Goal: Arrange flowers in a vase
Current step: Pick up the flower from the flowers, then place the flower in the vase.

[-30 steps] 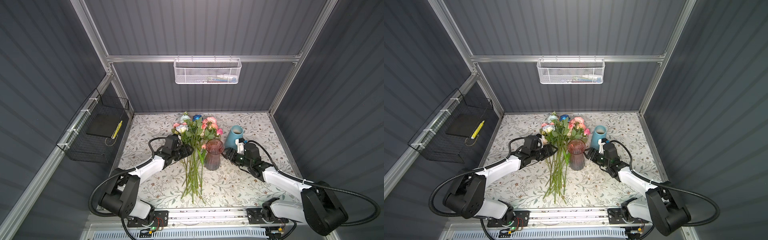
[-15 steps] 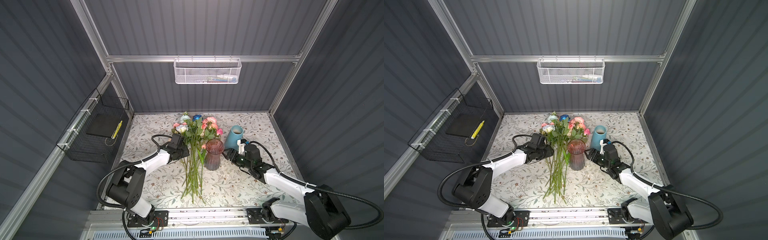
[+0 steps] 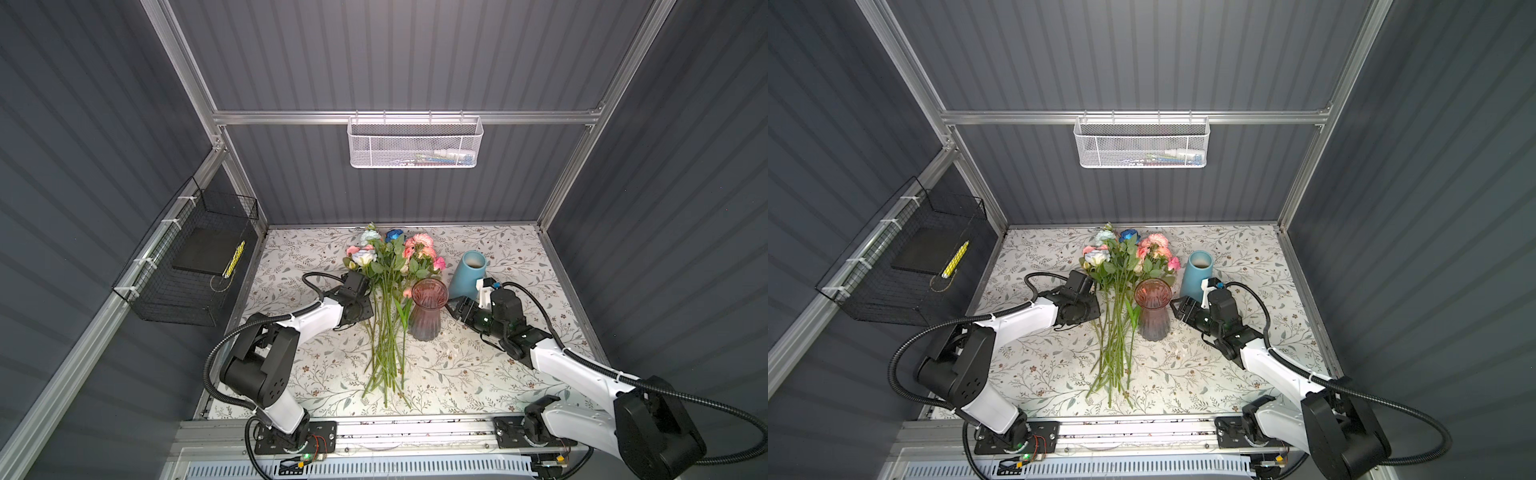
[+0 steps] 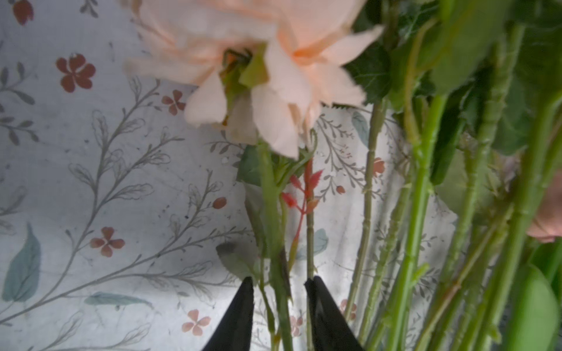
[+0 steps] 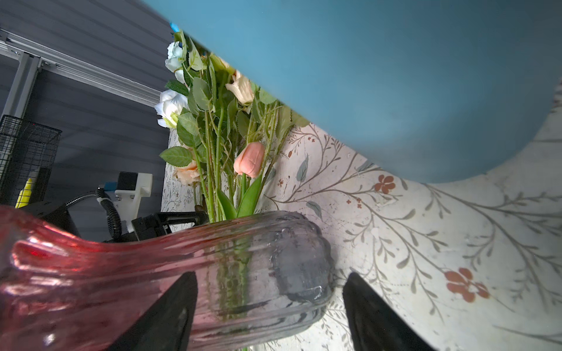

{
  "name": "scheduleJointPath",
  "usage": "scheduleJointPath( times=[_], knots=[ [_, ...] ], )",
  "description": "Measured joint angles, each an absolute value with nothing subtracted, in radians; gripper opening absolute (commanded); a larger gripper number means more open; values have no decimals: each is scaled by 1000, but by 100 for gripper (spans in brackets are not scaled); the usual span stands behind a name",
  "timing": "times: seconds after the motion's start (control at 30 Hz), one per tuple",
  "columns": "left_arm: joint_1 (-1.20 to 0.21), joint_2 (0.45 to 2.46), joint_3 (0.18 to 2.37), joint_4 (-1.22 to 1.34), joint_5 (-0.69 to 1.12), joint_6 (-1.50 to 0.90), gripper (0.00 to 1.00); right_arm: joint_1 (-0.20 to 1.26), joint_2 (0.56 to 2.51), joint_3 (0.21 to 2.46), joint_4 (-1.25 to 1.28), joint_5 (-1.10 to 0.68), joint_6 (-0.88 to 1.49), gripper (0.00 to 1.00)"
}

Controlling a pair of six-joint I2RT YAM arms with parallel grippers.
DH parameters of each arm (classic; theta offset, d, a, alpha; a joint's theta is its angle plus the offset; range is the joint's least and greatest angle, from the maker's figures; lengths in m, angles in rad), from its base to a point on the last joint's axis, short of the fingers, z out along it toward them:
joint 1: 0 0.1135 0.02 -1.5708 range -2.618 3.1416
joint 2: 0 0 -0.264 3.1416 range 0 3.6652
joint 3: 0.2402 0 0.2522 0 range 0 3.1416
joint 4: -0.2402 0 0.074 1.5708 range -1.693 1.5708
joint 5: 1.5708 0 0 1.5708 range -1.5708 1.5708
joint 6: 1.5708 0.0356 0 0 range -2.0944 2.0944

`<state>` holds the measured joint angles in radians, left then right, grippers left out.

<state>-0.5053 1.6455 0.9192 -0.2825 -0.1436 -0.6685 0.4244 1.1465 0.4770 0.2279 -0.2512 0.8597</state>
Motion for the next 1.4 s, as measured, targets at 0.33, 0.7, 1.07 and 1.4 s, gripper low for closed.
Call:
scheduleJointPath(
  times=[0.33, 0.7, 1.07, 1.4],
  knots=[
    [-505, 1605, 919, -296, -184, -662, 0, 424, 1097, 477, 193, -233, 852, 80],
    [-505, 1280, 997, -389, -213, -638, 0, 424, 1051, 477, 175, -214, 852, 82],
    [-505, 1142, 1232, -233, -60, -567, 0, 424, 973, 477, 154, -209, 846, 83],
    [-539, 1296, 1368, 131, 135, -522, 0, 424, 831, 540, 76, -205, 780, 84]
  ],
)
